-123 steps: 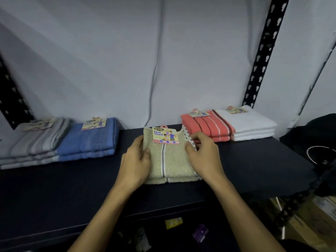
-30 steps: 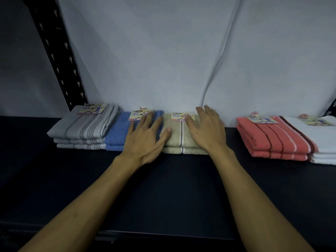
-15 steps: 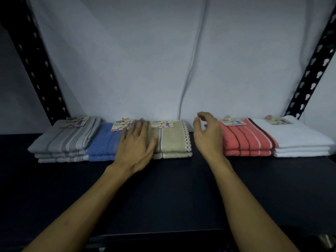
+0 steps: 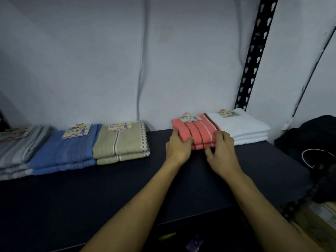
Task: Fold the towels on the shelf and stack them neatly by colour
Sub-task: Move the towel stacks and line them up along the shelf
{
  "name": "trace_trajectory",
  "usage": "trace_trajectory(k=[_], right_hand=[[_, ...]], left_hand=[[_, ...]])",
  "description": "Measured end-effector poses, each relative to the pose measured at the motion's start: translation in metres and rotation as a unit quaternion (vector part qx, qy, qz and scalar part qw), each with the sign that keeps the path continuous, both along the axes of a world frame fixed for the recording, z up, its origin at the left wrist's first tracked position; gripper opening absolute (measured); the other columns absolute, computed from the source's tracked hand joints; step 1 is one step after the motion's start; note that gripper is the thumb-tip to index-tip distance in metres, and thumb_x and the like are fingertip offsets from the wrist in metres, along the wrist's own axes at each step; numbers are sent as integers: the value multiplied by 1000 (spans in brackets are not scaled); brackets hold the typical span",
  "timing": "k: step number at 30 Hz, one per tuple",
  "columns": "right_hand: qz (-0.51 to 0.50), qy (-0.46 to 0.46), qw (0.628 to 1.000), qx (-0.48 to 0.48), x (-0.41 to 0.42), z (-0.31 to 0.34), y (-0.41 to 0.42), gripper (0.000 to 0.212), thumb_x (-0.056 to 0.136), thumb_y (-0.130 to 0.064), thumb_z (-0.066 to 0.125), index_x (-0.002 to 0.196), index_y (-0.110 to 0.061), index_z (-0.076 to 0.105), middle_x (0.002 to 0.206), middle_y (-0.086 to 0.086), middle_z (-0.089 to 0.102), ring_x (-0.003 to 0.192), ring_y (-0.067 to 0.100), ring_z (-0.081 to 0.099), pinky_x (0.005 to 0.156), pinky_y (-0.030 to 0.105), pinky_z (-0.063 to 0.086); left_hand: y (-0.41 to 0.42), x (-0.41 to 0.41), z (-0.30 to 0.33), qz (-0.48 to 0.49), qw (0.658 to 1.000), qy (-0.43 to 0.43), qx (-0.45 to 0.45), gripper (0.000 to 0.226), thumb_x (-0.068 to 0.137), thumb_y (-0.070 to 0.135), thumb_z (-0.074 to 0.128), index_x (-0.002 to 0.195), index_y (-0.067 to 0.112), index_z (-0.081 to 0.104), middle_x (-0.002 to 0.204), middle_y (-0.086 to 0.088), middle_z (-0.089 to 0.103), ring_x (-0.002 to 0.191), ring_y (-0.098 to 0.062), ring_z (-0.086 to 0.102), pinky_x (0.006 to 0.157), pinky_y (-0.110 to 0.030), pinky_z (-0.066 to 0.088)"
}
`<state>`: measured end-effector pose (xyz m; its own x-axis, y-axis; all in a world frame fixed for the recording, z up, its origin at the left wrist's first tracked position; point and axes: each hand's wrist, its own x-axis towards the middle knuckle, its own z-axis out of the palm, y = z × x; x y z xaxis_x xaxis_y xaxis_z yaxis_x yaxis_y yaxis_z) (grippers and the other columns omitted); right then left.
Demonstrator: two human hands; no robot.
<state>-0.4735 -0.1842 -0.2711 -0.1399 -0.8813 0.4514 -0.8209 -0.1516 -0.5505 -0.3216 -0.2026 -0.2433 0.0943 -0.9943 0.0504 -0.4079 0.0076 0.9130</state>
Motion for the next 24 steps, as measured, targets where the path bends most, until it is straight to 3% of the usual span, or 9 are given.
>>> trace_trajectory(k=[2,4,6,9,12,15,17,20,24], right_hand=[[13,-29,999,-9,-2,2,-1,54,92,-13,64,141,-5,44,141,12,41,131,26,33,103,30,32],[12,-67,997,-26,-2,7,0,51,93,-16,64,141,-8,47,137,9,45,129,23,35,98,23,29],[4,-110,993,-40,-3,11,1,48,94,-20,64,139,-11,51,133,7,48,127,22,38,97,22,28],[13,-174,985,-15,-6,15,3,53,97,-31,62,144,-12,47,139,6,50,131,20,43,100,23,31],[42,-223,974,23,-6,19,3,55,97,-34,64,145,-12,47,135,-1,57,121,13,52,96,19,36],[55,-238,969,34,-5,23,0,48,94,-25,69,139,-12,57,121,-4,64,107,8,56,92,21,41],[63,-245,966,48,-4,24,-2,43,93,-22,71,134,-14,62,114,-7,68,108,11,63,93,23,46],[56,-262,962,61,-3,27,-9,43,91,-26,72,132,-13,64,120,0,70,111,17,66,102,37,51],[69,-309,944,94,6,37,-21,39,92,-28,71,128,-14,63,122,0,66,105,15,65,97,36,53]], left_hand=[[-5,2,-4,9,1000,-7,-12,58,88,21,64,145,22,51,129,3,68,122,-24,62,108,-41,47],[-7,10,-5,-2,1000,13,-20,55,80,10,64,133,26,61,110,13,74,109,-17,68,104,-40,52],[-7,19,-6,-14,999,39,-36,63,71,8,62,130,28,64,97,22,73,101,-11,71,100,-40,55],[-6,31,-8,-32,997,61,-43,70,65,4,57,132,24,65,95,25,73,100,-9,72,97,-40,57],[12,36,6,-49,997,-34,-42,65,74,10,57,138,22,58,113,13,73,109,-15,68,103,-36,51],[29,43,16,-61,979,-175,-83,58,93,6,53,149,12,40,136,-9,60,124,-29,57,98,-23,38],[34,54,19,-67,966,-211,-137,62,95,5,53,153,9,33,151,-10,47,137,-27,46,105,-17,29],[29,78,22,-68,949,-249,-180,64,99,13,56,157,8,30,167,-9,22,154,-24,20,123,-28,14],[7,111,29,-5,922,-342,-183,51,104,27,46,151,8,40,162,-15,30,153,-31,19,122,-45,19]])
